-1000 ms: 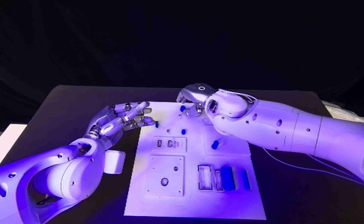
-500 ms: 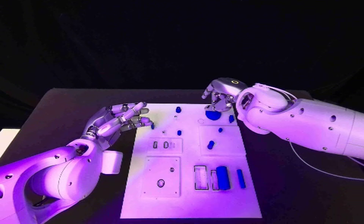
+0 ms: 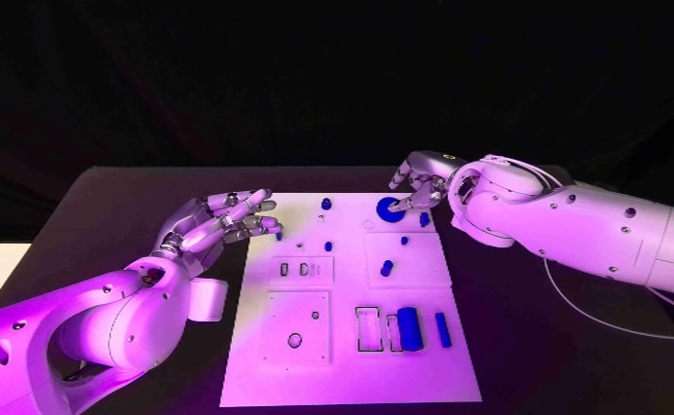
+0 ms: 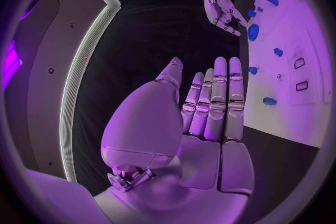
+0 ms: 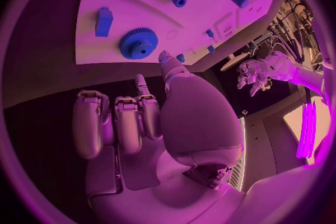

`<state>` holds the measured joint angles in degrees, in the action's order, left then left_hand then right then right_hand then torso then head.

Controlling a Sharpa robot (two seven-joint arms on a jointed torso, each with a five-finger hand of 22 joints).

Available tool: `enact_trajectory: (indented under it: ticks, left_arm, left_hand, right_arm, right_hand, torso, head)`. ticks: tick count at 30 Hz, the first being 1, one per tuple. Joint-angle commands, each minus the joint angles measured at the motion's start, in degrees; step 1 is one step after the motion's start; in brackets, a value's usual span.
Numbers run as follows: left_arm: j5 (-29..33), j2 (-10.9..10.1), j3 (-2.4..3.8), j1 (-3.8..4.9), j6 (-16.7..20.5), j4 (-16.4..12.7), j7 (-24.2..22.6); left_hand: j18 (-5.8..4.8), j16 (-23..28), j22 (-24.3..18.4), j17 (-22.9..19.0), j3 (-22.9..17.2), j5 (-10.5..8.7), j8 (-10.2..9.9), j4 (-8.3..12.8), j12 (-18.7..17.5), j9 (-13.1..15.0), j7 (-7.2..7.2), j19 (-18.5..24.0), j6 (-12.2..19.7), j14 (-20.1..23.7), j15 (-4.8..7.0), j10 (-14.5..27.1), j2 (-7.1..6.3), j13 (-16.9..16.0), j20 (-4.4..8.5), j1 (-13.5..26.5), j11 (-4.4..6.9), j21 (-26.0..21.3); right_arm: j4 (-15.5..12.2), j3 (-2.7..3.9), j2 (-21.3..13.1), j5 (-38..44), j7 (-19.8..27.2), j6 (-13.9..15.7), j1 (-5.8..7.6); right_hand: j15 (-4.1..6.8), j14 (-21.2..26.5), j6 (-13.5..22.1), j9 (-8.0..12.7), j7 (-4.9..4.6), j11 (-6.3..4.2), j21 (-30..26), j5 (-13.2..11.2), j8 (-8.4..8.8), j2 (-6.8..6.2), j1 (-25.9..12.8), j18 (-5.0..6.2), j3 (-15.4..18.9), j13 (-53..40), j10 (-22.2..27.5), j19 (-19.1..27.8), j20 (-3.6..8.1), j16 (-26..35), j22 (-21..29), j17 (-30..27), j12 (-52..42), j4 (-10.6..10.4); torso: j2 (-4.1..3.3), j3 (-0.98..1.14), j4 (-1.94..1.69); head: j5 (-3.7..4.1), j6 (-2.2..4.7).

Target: Assemble the parts on the task board

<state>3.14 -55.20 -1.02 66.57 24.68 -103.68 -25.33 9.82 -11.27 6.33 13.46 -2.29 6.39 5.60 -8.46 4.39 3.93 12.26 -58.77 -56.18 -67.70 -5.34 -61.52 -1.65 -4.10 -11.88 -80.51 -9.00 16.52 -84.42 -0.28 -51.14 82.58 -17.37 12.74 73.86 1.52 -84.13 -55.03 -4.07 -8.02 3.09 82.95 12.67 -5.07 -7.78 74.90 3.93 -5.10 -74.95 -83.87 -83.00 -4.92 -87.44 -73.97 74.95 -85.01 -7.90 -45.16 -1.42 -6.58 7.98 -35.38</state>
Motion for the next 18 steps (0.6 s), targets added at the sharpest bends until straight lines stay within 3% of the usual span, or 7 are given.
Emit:
enact_trajectory:
  ticks: [1, 18]
  left_arm:
    - [0.1, 0.2, 0.04, 0.06, -1.3, 0.0, -0.2]
    - [0.1, 0.3, 0.04, 0.04, -1.4, 0.2, -0.2]
  left_hand:
    - [0.62, 0.4, -0.1, 0.1, -0.1, -0.31, -0.2, 0.3, -0.3, 0.0, 0.14, -0.3, 0.2, -0.1, -0.36, 0.1, 0.52, 0.1, 0.04, -0.1, -0.09, -0.2]
    - [0.62, 0.4, -0.1, 0.1, -0.1, -0.31, -0.2, 0.3, -0.3, 0.0, 0.14, -0.3, 0.2, -0.1, -0.36, 0.1, 0.52, 0.1, 0.04, -0.1, -0.09, -0.2]
  right_arm:
    - [0.5, 0.02, 0.3, 0.0, -1.9, -3.4, -0.17]
    - [2.4, 0.01, 1.6, 2.5, -2.2, -4.0, -0.91]
  right_hand:
    - [-0.47, -4.8, 0.1, 0.0, -0.31, 0.19, 0.2, 0.3, -0.3, -0.14, 0.6, -0.78, 0.2, -11.0, -3.8, -0.4, 0.12, -0.3, -0.3, 9.0, -0.7, -0.3]
    - [-0.44, -4.9, -0.9, -0.1, -0.19, 0.12, 0.7, 0.9, -1.02, 1.06, 2.3, -0.94, -0.6, -12.2, -4.3, -0.7, 0.07, -0.6, -1.3, 9.7, -1.8, 0.3]
  torso:
    - [0.01, -0.07, 0.06]
    - [0.04, -0.14, -0.03]
  head:
    - [-0.03, -0.1]
    - [0.12, -0.46]
